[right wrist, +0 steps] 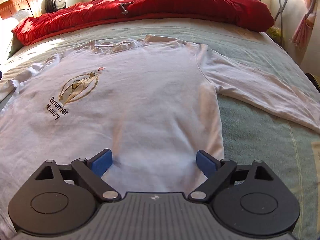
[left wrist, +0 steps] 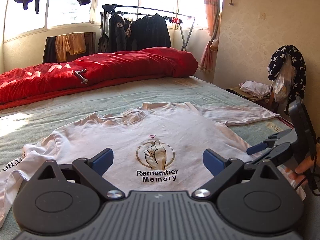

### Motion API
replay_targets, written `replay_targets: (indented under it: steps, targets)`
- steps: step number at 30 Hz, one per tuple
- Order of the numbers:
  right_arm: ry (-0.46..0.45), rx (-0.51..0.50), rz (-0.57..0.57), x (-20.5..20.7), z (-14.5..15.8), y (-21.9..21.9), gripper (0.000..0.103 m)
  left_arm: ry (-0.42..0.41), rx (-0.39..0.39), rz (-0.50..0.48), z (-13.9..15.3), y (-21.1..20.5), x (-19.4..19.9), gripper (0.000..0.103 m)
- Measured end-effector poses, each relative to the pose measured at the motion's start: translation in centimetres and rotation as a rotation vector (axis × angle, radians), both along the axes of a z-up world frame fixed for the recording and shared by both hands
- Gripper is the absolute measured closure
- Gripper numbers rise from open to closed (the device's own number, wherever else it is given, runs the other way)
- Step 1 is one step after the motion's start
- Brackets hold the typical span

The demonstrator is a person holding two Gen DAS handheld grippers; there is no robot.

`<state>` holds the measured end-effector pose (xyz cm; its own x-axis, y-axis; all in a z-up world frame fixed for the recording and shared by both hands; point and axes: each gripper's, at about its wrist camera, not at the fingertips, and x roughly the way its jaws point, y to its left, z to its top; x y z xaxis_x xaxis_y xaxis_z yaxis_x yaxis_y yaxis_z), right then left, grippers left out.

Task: Fold clothes
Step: 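Move the open left gripper toward the 'OH,YES!' sleeve cuff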

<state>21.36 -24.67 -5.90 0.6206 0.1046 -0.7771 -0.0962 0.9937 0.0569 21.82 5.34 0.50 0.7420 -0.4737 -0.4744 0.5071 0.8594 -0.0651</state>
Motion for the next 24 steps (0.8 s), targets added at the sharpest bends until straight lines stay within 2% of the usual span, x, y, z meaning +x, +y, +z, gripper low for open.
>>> replay_targets:
  steps: [4,8,11,16,18,21,24]
  targets:
    - [-0.022,-0.006,-0.012,-5.1,-0.5,-0.2,0.004,-0.02,-0.003,0.01,0.4,0.2,-0.6,0.007]
    - [-0.019,-0.03,-0.019,-8.0,-0.5,0.7,0.002,-0.048,0.002,-0.012,0.9,0.2,-1.7,0.007]
    - [-0.022,-0.059,-0.044,-8.9,0.4,1.7,0.002,-0.075,-0.007,-0.023,1.5,0.4,-2.6,0.007]
    - [-0.126,-0.066,0.005,-8.6,2.2,4.4,0.001,-0.122,-0.043,-0.041,2.3,1.2,-3.4,0.003]
    - [-0.126,-0.057,0.021,-7.5,1.7,5.5,0.001,-0.118,-0.045,-0.027,2.2,1.2,-3.1,0.003]
    - [-0.088,-0.058,0.043,-6.4,0.0,7.0,0.001,-0.081,0.006,-0.016,1.1,0.7,-2.2,0.003]
    - [-0.119,-0.049,0.024,-7.7,-1.2,7.1,0.0,-0.055,0.022,-0.003,0.5,0.7,-1.5,0.003]
